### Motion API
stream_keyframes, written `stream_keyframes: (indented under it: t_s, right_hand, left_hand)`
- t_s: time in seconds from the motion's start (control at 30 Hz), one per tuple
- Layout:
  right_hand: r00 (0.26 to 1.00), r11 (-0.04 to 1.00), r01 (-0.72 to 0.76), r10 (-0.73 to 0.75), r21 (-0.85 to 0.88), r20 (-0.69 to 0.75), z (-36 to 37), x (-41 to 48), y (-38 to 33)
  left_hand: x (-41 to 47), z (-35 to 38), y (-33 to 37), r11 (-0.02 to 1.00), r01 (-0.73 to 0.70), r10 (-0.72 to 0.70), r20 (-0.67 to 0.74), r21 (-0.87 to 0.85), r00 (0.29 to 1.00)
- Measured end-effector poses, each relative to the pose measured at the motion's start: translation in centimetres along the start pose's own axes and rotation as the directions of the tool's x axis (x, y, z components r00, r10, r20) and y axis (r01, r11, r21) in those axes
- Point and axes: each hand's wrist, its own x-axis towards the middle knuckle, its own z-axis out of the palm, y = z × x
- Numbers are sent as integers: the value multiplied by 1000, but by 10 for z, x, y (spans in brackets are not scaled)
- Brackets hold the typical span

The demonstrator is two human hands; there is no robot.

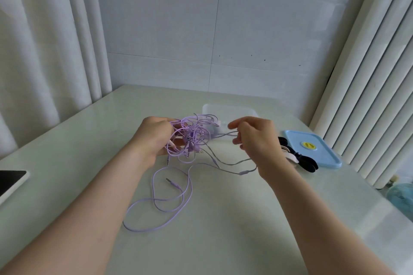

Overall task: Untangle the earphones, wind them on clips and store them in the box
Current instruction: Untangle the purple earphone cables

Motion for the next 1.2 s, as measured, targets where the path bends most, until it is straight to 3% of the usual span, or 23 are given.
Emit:
stream_keyframes:
  t_s: [0.07,0.13,0.2,0.27,0.37,0.43,0.93,1.2]
  right_hand:
    - [990,942,141,-137,-303,33,5,-3,3]
    - [966,806,246,-247,-538,73,12,-1,11]
    - [935,707,336,-328,-623,132,17,0,18]
    - [900,736,431,-392,-523,190,17,-2,17]
    - [900,841,425,-352,-336,257,16,-10,7]
    - [889,853,440,-369,-281,271,18,-14,4]
    - [887,850,456,-411,-264,211,20,-5,13]
    - [907,879,419,-398,-228,135,17,0,15]
  left_hand:
    - [-2,1,1,1000,5,-5,15,13,1000]
    - [-4,3,2,1000,1,-1,23,19,1000]
    - [-4,3,2,1000,-2,1,20,21,1000]
    - [-4,3,2,1000,-6,6,20,28,1000]
    - [-6,4,2,999,-22,20,52,44,998]
    - [-6,4,2,998,-38,34,77,48,996]
    - [-1,5,-3,987,-163,153,267,16,951]
    - [-8,5,8,966,3,106,409,-258,906]
